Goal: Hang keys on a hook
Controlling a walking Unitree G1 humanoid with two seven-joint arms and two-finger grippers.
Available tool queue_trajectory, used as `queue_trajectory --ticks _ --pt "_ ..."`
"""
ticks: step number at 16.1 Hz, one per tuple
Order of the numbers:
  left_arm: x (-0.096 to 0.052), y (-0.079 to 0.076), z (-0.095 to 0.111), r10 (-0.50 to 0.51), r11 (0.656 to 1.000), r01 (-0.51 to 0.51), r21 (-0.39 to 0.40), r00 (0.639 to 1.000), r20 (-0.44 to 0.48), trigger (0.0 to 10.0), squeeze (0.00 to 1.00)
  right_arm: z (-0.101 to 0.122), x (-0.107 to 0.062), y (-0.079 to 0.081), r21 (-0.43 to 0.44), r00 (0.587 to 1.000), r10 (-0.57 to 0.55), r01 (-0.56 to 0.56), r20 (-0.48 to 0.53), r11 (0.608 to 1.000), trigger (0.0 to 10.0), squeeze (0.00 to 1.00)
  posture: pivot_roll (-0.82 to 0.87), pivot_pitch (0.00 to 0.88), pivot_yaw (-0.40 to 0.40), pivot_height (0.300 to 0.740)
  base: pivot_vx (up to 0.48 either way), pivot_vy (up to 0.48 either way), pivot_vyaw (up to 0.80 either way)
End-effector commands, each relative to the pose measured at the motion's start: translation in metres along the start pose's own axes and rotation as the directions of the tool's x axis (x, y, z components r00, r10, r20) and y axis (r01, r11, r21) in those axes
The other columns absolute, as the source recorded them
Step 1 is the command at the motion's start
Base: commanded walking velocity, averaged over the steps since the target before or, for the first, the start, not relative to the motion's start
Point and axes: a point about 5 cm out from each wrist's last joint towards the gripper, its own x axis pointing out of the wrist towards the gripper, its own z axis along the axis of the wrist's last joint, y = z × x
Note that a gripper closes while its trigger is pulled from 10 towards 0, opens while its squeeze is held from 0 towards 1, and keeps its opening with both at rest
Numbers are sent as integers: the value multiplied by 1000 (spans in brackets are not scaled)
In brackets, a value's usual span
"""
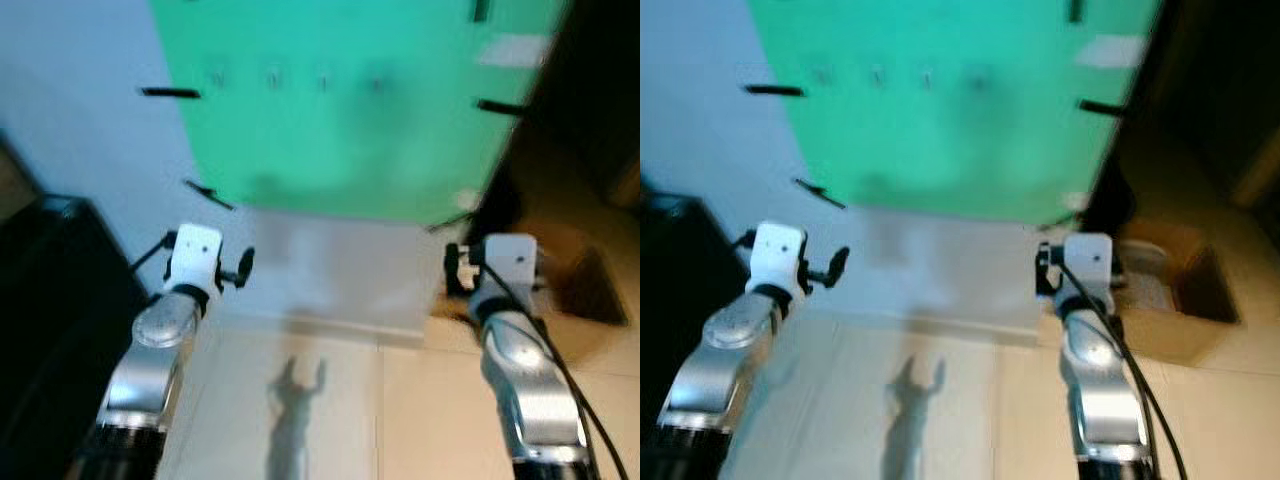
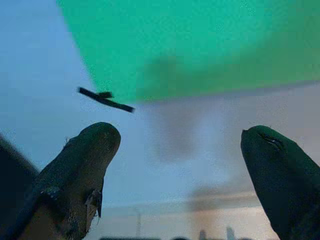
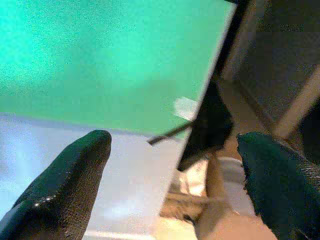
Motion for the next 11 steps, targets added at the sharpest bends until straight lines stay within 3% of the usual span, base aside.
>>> queue_trajectory --ticks 1,5,6,7,11 --pt "2 -6 9 -21 1000 21 4 999 35 10000 4 -3 0 -8 2 999 -30 30 -14 1000 10000 1000 -126 0 13 740 326 0 800" --pt "2 -7 10 -25 1000 25 5 999 38 10000 8 -5 2 -12 -26 997 -70 69 -30 997 10000 1000 -127 0 18 740 337 0 120" --pt "2 -7 10 -26 1000 26 5 999 38 10000 12 -5 2 -11 -18 998 -63 63 -29 998 10000 812 -127 0 19 740 341 0 0" --pt "2 -7 9 -28 1000 28 6 999 37 10000 16 -5 2 -10 -1 998 -49 49 -29 999 10000 0 -126 0 19 740 341 0 0" --pt "0 -8 7 -28 1000 27 3 999 33 10000 55 -10 0 -8 47 998 -26 29 -57 998 10000 0 -116 0 3 740 341 0 0"
